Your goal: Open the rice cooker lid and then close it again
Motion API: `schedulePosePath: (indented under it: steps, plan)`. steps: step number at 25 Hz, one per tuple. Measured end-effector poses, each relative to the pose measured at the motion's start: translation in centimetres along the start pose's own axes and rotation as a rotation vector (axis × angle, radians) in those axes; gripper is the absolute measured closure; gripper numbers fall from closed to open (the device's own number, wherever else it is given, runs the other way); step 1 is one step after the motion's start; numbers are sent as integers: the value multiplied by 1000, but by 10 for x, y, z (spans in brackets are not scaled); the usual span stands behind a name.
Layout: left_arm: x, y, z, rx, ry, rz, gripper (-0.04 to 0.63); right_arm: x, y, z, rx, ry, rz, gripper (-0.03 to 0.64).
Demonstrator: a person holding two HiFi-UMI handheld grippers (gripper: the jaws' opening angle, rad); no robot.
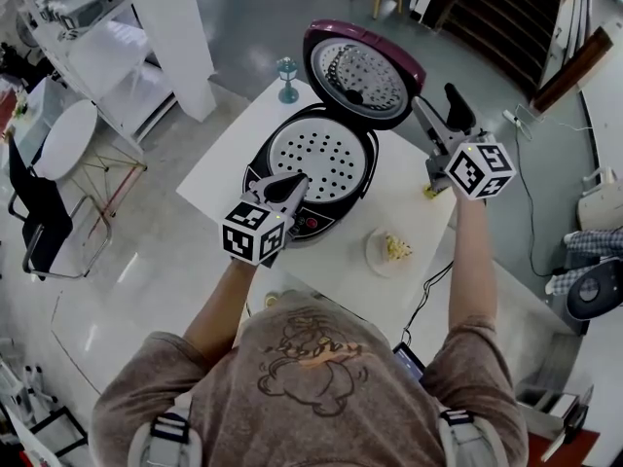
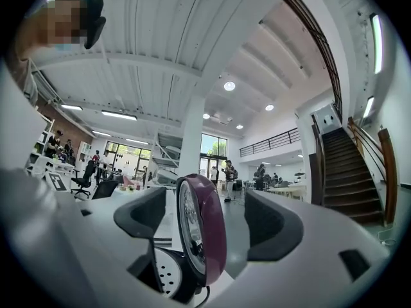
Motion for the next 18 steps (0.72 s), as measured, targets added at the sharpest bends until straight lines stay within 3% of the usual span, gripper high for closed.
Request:
schedulePosePath:
  steps: [2,4,18]
  plan:
    - [-2,0,1,-2,-5,-1,575,4,1,1,-18,10,5,181]
    - [-4,1,2,-7,-9,-1,575,8,3,1,-17,8,13,153]
    - [-17,3,7,-21,-34,-7,575,40,20,7,8,-86,96,155]
Point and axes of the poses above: the fingertips, and each gripper's own axes: x forward along the fingers, z to its left, y out of its underside, the point moved 9 cm from there along -x, backward along the fingers, and after that the axes turned 1 degree about -z, right-handed, at the moved point
